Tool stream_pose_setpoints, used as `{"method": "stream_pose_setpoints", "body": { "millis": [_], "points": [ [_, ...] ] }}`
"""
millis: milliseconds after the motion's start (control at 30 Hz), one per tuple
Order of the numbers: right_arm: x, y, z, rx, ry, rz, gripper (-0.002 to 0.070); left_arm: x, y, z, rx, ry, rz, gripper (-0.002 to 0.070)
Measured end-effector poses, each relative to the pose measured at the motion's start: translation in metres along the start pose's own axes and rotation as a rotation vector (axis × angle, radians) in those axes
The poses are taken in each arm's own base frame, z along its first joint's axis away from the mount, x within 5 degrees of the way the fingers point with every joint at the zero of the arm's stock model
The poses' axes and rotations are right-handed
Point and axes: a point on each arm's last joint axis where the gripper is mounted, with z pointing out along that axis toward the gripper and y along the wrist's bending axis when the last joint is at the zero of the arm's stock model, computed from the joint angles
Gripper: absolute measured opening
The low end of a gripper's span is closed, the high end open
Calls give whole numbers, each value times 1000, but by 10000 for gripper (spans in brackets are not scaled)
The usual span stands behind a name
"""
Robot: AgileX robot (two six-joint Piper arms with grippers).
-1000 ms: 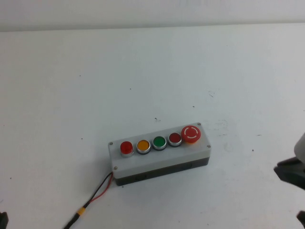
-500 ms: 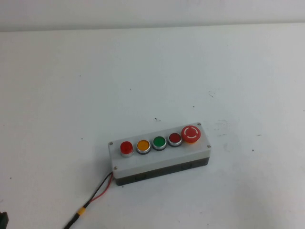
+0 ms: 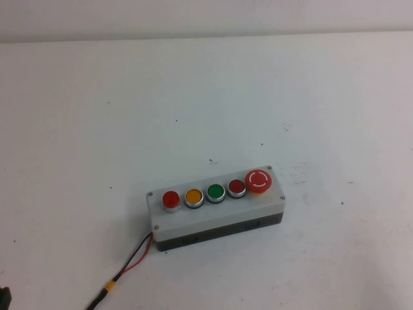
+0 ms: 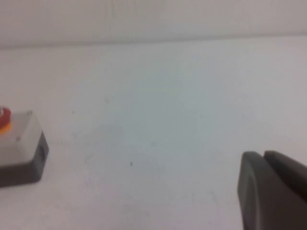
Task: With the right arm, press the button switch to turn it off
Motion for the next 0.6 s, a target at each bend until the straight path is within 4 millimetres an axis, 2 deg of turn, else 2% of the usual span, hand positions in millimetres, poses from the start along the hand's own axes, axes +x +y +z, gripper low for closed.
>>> {"method": "stream_pose_setpoints", "body": {
  "millis": [167, 300, 600],
  "points": [
    [13, -1, -2, 9, 133, -36, -16, 0, 0, 0, 0, 0, 0, -2],
    [14, -1, -2, 8, 143, -81, -16, 0, 0, 0, 0, 0, 0, -2],
    [14, 1, -2, -15, 143, -14, -16, 0, 0, 0, 0, 0, 0, -2]
  ]
}}
